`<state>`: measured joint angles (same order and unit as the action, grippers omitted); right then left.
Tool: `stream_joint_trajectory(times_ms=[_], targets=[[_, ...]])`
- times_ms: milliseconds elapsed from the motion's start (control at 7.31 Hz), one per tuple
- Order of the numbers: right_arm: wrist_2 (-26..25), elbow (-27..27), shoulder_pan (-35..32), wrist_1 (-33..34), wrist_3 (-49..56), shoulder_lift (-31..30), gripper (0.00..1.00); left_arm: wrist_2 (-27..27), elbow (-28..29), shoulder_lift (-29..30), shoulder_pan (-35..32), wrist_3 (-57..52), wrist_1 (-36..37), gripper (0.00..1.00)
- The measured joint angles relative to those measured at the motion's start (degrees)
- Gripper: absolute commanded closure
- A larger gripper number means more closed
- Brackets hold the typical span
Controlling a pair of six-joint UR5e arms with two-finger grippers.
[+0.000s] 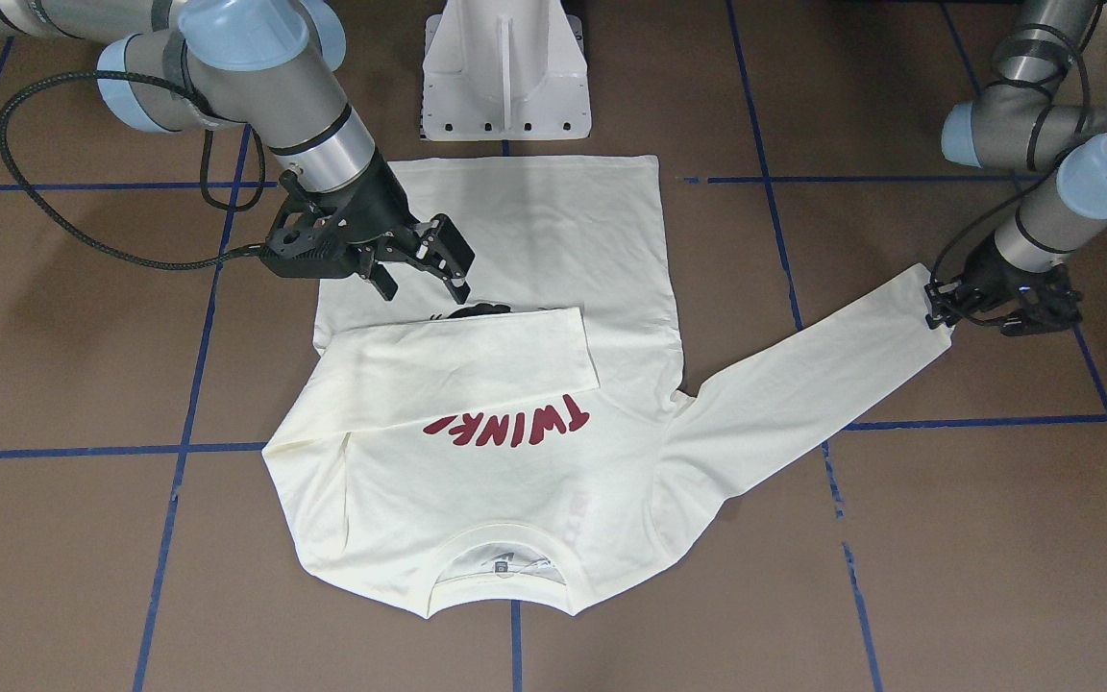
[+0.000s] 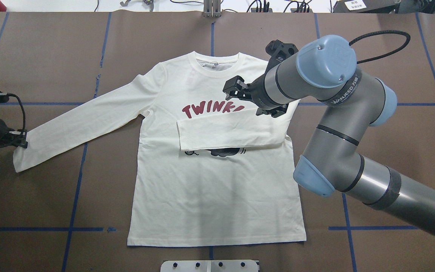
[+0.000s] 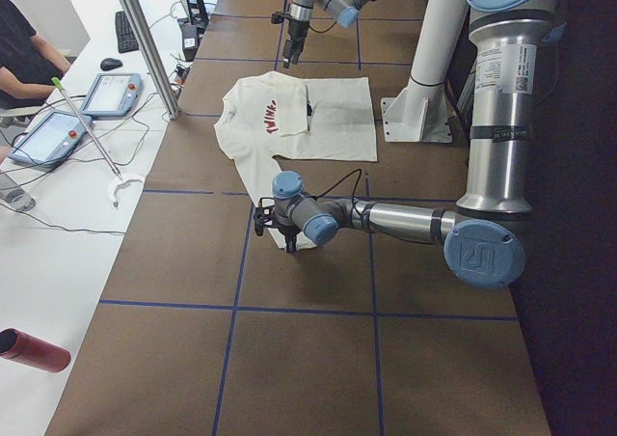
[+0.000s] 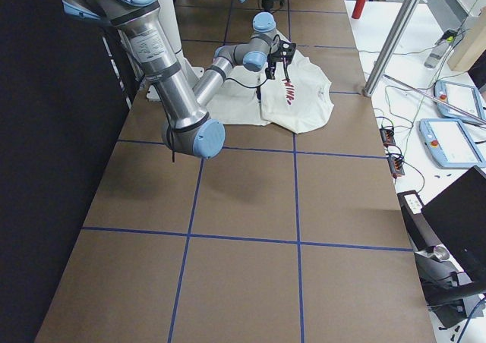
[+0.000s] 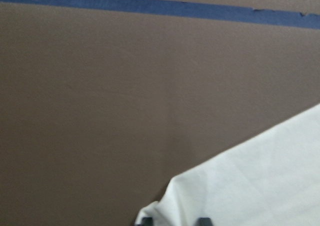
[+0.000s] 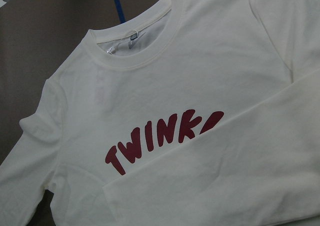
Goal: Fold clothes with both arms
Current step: 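Release the sleeve and raise the right gripper while the left gripper grasps the other cuff, then fold the other sleeve across the chest with the left gripper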
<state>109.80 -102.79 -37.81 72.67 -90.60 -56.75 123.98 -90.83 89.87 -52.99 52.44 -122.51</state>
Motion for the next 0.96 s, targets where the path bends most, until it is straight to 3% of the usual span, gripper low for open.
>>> stream_joint_trajectory(times_ms=[274,547,684,958], targets=[[0.1,-0.5,-0.2,0.0,0.0,-0.3,0.00,1.6,-3.2,0.5,-0.1,0.1,1.7,1.00],[0.9,-3.8,-1.3,0.1,0.2,-3.9,0.00,3.2,-10.6,3.1,0.0,4.1,6.6,1.00],[2.0,-5.8,-3.0,0.0,1.6,-7.2,0.00,3.8,-13.6,9.7,0.8,8.8,14.0,1.00],[3.9,-8.1,-7.5,-0.3,9.2,-14.2,0.00,3.9,-12.3,27.3,5.0,20.7,25.2,1.00]])
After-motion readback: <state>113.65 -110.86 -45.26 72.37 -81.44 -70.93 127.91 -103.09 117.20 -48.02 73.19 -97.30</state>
